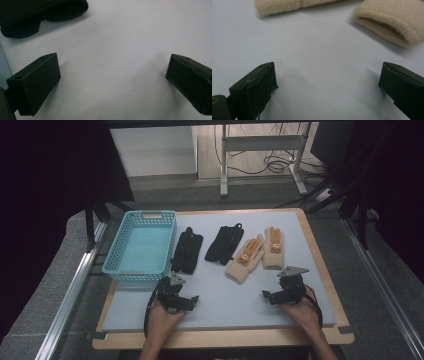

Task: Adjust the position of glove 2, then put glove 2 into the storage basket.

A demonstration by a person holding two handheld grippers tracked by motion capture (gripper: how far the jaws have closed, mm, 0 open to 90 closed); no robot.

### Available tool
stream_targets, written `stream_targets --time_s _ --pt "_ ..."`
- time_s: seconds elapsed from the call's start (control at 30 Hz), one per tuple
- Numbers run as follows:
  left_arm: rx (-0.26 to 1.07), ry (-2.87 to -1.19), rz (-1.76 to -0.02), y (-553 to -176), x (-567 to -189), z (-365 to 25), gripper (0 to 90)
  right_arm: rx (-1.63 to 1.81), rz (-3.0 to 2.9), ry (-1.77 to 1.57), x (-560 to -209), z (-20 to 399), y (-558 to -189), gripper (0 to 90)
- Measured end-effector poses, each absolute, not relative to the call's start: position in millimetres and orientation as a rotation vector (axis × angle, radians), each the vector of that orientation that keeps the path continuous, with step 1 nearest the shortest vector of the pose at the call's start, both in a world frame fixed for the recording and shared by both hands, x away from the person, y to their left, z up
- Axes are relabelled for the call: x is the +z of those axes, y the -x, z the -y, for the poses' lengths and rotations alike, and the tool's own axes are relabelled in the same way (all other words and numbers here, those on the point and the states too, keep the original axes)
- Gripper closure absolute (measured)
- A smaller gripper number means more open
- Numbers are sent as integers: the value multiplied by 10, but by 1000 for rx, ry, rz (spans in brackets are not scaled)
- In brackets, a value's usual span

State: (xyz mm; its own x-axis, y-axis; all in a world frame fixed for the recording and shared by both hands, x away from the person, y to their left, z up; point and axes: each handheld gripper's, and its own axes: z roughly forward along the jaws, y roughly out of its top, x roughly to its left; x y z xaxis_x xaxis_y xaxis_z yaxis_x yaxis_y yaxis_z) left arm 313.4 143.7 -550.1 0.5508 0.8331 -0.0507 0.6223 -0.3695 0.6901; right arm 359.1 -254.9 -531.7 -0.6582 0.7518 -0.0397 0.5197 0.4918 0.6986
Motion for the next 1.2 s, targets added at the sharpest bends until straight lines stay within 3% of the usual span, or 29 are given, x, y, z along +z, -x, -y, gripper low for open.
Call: stream_targets --time_s 0.33,0.9,1.2 --pt "406 -2117 -1165 -3133 -5500 -1437 0 983 -2418 -1051 -5224 2505 -3626 58" --pt "406 -2117 -1165 -3133 -5500 -1438 0 1063 -2461 -1013 -4953 2143 -4009 78" --pt "406 -2117 -1165 -3133 -5500 -1438 0 1064 -2484 -997 -4857 1898 -4329 223"
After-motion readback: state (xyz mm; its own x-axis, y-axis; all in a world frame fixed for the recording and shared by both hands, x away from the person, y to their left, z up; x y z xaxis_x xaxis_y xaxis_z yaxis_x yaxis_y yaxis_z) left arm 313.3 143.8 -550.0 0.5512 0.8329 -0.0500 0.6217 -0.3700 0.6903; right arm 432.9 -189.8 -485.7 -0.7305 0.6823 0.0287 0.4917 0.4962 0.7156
